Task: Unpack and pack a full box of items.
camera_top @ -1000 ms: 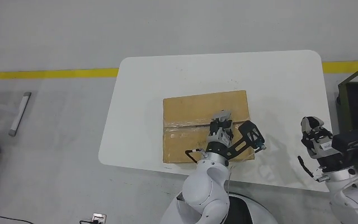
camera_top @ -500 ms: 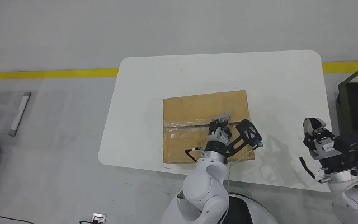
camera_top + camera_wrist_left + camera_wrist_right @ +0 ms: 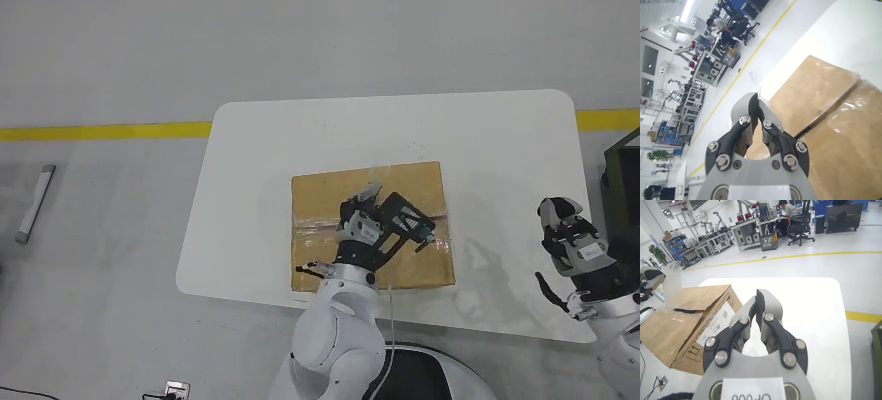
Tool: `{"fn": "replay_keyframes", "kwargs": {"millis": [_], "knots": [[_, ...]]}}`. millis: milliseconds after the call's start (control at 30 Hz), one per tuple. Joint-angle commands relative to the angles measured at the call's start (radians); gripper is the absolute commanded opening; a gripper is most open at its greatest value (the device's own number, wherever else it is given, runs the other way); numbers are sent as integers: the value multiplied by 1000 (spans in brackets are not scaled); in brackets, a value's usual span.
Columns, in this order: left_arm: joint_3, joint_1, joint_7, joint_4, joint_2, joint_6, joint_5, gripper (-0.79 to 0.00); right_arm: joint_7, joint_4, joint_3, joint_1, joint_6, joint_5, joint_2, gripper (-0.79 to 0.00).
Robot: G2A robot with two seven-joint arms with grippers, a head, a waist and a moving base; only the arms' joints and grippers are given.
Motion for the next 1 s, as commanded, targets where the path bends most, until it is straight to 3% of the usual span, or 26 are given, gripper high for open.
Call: {"fn": "replay_keyframes", "kwargs": {"millis": [0, 133, 367, 767, 800, 833, 967], "knots": [[-50, 17, -7, -47, 4, 12, 3, -785, 11, -8, -2, 6, -6, 16, 0, -785], [-164, 54, -25, -122, 12, 32, 13, -785, 35, -27, -10, 17, -19, 34, 1, -785], [-345, 109, -31, -167, 24, 76, 36, -785, 62, -29, -35, 33, -36, 45, 2, -785], [-532, 109, -32, -65, 35, 120, 49, -785, 67, 4, -54, 43, -47, 22, 3, -785], [-541, 106, -35, -56, 36, 119, 46, -188, 68, 7, -53, 43, -46, 21, 3, -785], [-549, 103, -41, -50, 36, 118, 48, 0, 68, 9, -52, 43, -46, 20, 3, -785], [-581, 97, -58, -37, 39, 116, 52, 0, 73, 17, -44, 43, -48, 27, 4, -785]]}}
